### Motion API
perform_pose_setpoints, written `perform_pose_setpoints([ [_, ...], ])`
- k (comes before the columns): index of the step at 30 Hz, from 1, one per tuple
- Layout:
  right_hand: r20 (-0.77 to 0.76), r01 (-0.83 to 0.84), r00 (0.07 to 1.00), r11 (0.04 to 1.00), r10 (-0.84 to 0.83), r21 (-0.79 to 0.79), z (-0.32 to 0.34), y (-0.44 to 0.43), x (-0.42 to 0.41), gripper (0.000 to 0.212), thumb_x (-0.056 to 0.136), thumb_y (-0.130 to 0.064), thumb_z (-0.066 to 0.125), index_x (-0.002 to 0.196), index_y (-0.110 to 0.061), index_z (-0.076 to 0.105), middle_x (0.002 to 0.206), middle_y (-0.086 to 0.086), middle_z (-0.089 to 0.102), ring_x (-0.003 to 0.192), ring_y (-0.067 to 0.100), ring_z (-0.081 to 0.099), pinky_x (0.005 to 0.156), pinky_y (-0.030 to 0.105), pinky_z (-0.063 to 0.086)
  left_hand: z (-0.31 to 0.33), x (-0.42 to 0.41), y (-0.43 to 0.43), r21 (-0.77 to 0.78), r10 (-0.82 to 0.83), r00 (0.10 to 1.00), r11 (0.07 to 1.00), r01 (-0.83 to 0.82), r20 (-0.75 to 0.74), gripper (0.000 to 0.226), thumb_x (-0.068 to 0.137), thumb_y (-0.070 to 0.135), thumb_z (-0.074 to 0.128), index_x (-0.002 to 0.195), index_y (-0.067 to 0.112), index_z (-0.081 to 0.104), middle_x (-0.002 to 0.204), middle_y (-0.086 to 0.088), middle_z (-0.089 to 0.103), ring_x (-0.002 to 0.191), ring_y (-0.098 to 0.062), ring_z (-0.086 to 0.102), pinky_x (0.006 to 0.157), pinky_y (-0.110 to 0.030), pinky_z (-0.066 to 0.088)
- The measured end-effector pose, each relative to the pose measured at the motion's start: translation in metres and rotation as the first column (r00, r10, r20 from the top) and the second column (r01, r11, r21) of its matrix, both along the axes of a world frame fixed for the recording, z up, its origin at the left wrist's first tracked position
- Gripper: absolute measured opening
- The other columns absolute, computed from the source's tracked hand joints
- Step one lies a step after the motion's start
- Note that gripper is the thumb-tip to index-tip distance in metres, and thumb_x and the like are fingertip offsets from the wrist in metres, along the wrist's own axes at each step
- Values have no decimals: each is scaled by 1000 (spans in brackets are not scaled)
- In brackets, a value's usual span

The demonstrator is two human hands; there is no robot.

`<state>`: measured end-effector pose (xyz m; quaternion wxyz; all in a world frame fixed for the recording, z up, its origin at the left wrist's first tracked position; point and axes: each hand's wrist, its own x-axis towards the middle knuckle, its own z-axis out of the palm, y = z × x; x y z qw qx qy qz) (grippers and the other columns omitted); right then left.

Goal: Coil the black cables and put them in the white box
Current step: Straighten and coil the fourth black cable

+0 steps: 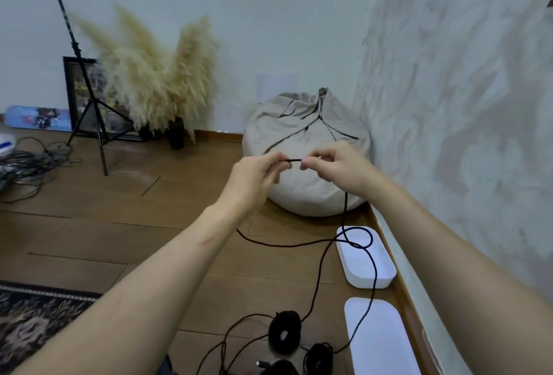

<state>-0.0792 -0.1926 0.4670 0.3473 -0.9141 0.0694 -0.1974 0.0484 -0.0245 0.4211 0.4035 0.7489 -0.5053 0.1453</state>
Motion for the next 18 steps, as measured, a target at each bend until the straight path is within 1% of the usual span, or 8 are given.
perform_pose_setpoints([
  [3,-86,-7,996,1000,6,-7,-1,-9,-7,25,97,-35,64,82,-18,75,47,-12,43,46,5,36,47,16,30,1,30,19,-36,170,985,985,-169,34,16,102,32,55,105,29,71,94,10,75,87,-18,69,74,-39,55],
  [7,-166,14,986,1000,-10,24,-13,-29,-19,23,100,-24,59,86,-11,72,55,-4,40,45,8,30,46,22,27,-13,55,35,120,393,918,910,-396,50,18,104,32,51,111,31,67,99,5,70,95,-26,65,73,-40,51],
  [9,-168,3,986,1000,-7,-21,-23,-25,-16,22,100,-23,58,88,-13,72,56,-5,41,46,8,32,48,22,29,-16,47,26,197,308,950,929,-313,55,27,103,34,52,129,34,61,111,6,66,107,-23,62,81,-39,50],
  [11,-129,4,992,999,-11,-54,-29,-18,-8,21,99,-27,59,89,-16,73,57,-6,44,49,6,36,52,23,31,-14,28,12,244,122,991,961,-132,55,40,101,41,56,141,36,53,124,8,64,114,-15,57,90,-36,48],
  [12,-111,15,994,998,-22,-61,-30,-14,-4,20,99,-29,59,89,-18,73,59,-7,46,52,5,39,54,24,32,-14,18,6,243,35,999,969,-43,36,37,101,42,56,137,37,57,121,12,66,111,-10,58,88,-30,48],
  [14,-65,38,997,997,-42,-61,-31,-10,2,19,97,-32,62,87,-23,74,57,-11,49,55,3,42,58,25,34,-15,5,-3,213,-45,999,976,48,-23,18,102,37,56,113,34,70,95,17,71,90,0,62,74,-21,44],
  [16,-49,28,998,999,-29,-21,-27,-7,6,17,96,-35,63,88,-25,75,56,-12,50,53,1,43,59,25,36,-12,5,-4,153,-7,1000,988,9,-8,15,102,30,56,96,30,70,75,17,65,75,-4,61,66,-26,41],
  [18,-84,13,996,1000,-13,-3,-21,-6,7,18,97,-35,62,91,-22,74,61,-9,51,51,0,43,59,23,36,-6,15,-1,83,90,991,992,-98,99,14,101,25,58,91,25,68,73,19,61,77,-13,62,64,-32,40],
])
